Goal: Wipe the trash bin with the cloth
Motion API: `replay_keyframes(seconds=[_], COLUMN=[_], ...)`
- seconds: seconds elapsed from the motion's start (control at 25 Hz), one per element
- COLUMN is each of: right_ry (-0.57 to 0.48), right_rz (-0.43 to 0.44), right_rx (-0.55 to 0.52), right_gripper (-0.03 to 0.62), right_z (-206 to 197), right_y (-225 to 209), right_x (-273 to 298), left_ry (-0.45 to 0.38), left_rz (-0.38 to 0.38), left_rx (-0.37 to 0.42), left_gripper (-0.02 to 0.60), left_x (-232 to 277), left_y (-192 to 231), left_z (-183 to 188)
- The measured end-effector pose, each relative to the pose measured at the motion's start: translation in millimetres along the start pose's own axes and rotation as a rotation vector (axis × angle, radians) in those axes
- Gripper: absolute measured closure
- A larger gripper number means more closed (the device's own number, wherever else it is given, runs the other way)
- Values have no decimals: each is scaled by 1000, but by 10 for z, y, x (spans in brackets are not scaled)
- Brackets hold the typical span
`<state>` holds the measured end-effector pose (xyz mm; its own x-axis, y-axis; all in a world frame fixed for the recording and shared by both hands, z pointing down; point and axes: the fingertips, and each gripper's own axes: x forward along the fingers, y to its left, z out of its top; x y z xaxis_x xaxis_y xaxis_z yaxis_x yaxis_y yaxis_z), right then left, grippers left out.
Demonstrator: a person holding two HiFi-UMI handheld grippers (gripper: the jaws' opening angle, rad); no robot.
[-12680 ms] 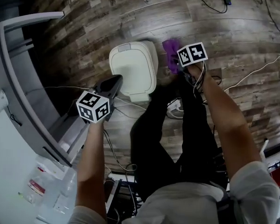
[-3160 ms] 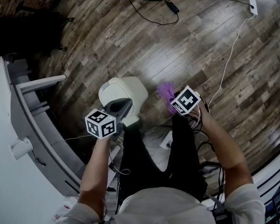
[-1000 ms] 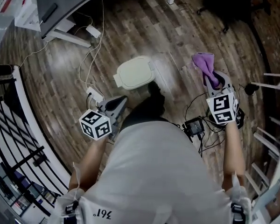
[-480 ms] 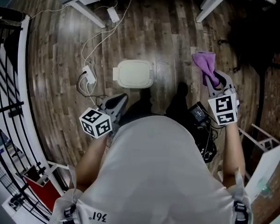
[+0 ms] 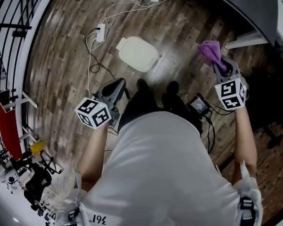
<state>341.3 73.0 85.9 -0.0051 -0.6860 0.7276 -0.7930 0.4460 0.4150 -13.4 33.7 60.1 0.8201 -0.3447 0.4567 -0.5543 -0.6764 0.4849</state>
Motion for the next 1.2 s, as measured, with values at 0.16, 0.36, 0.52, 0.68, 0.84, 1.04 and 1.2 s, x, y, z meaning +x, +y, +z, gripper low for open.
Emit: replay_keyframes(seconds=[0.16,0.36,0.52,0.68,0.84,1.04,1.2], right_ry=[22,76,64,-2,-128,-278,-408], right_rz=[-44,-208,-331,-399,-295,-116,48], right_rx=[-123,-147,6,73,140,191,246], right_gripper=[503,503,503,503,503,503,503], right_z=[-208,-421,-413,-235,102,576,998], right_y=[-395,-1144,-1759,-2096,-1761,-1149,-854], right_x=[-27,-188,-346,-682,-1015,-1206,-1145], left_ry=[-50,-104,-131,-128,-170,-214,-273], left_rz=[51,89,106,85,69,76,127], left_rx=[-27,-75,-99,-96,-116,-139,-156], left_gripper=[577,577,577,577,577,577,577], left_x=[-173,-428,-643,-691,-778,-767,-737], left_y=[-256,-356,-460,-626,-735,-852,-899], left_z=[-192,-413,-637,-776,-850,-847,-719])
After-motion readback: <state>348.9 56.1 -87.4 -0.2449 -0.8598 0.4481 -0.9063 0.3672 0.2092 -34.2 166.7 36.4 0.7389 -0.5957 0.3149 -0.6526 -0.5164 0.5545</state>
